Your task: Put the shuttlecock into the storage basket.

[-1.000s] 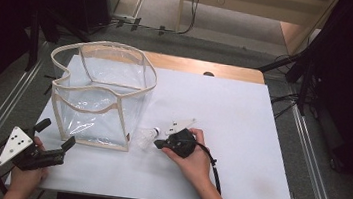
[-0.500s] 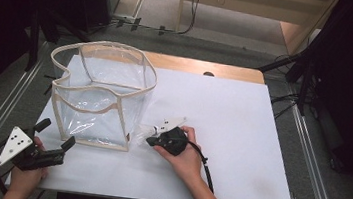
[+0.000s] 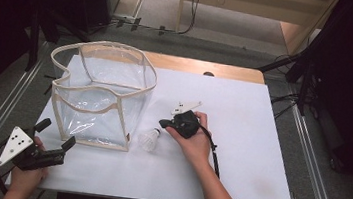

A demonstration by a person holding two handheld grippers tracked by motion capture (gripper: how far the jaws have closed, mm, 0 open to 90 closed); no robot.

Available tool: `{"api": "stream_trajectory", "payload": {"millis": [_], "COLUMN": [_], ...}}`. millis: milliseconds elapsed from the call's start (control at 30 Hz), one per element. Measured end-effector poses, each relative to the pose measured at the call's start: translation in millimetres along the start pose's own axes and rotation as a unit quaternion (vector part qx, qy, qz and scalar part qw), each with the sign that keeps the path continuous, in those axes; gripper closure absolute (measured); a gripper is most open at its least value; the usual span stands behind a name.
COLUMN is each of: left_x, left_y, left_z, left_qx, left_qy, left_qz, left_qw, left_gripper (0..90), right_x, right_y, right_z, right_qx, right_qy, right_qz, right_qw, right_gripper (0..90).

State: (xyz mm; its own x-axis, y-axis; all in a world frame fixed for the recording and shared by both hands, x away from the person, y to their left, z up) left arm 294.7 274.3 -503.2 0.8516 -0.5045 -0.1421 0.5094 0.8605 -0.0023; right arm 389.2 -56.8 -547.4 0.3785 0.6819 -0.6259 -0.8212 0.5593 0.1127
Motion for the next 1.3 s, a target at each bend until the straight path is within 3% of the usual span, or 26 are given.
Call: {"api": "stream_trajectory", "payload": {"millis": [67, 167, 400, 533, 600, 667, 767, 800, 1000, 1100, 1300], "left_x": [0.0, 0.0, 0.1, 0.1, 0.1, 0.2, 0.0, 0.1, 0.0, 0.1, 0.1], "left_y": [0.1, 0.1, -0.4, -0.7, -0.6, -0.5, -0.4, -0.3, -0.1, 0.0, -0.2], "left_z": [0.1, 0.2, 0.0, 0.0, 0.0, 0.0, -0.1, -0.1, 0.0, 0.0, 0.0], "left_qx": [0.000, -0.001, 0.000, 0.001, 0.001, 0.001, 0.000, 0.000, 0.000, 0.000, 0.000], "left_qy": [-0.001, -0.001, 0.000, 0.000, 0.000, 0.000, 0.001, 0.001, 0.001, 0.000, 0.000], "left_qz": [-0.001, -0.002, -0.001, -0.001, -0.001, -0.001, -0.001, -0.001, -0.001, -0.001, -0.002], "left_qw": [1.0000, 1.0000, 1.0000, 1.0000, 1.0000, 1.0000, 1.0000, 1.0000, 1.0000, 1.0000, 1.0000], "left_gripper": [2.1, 2.1, 2.1, 2.2, 2.1, 2.1, 2.1, 2.1, 2.1, 2.1, 2.2], "right_x": [5.9, 10.8, -0.1, -7.6, -11.4, -11.7, -10.3, -7.9, 0.3, 4.9, 12.4], "right_y": [-3.7, -3.3, 1.9, 3.5, 2.3, 3.6, 5.1, 7.8, 12.1, 16.2, 21.3], "right_z": [-0.4, 1.5, 5.6, 4.7, 1.4, -1.4, -5.6, -7.9, -10.7, -10.2, -6.5], "right_qx": [0.010, 0.001, -0.004, -0.006, -0.020, -0.028, -0.043, -0.047, -0.052, -0.071, -0.097], "right_qy": [0.004, 0.010, 0.015, 0.021, 0.030, 0.035, 0.047, 0.052, 0.060, 0.062, 0.046], "right_qz": [0.006, 0.011, 0.007, 0.010, 0.002, 0.012, 0.014, 0.022, 0.043, 0.045, 0.054], "right_qw": [0.9999, 0.9999, 0.9999, 0.9997, 0.9993, 0.9989, 0.9979, 0.9973, 0.9959, 0.9945, 0.9927], "right_gripper": [87.8, 87.7, 87.6, 79.0, 69.1, 60.9, 55.7, 48.9, 44.8, 36.6, 29.5]}}
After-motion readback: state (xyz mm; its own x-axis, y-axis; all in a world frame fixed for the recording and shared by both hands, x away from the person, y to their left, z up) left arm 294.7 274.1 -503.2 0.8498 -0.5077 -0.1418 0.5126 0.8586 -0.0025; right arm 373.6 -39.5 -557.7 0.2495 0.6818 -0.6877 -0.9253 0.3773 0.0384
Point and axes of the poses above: each handheld gripper's, and its own axes: x roughly forward along the jaws, z roughly out of its top, y roughly to its left, the point moved 8 cm from there along x, roughly forward along the jaws, and after that the axes turned 3 degrees about -y, right-handed, at the moved point
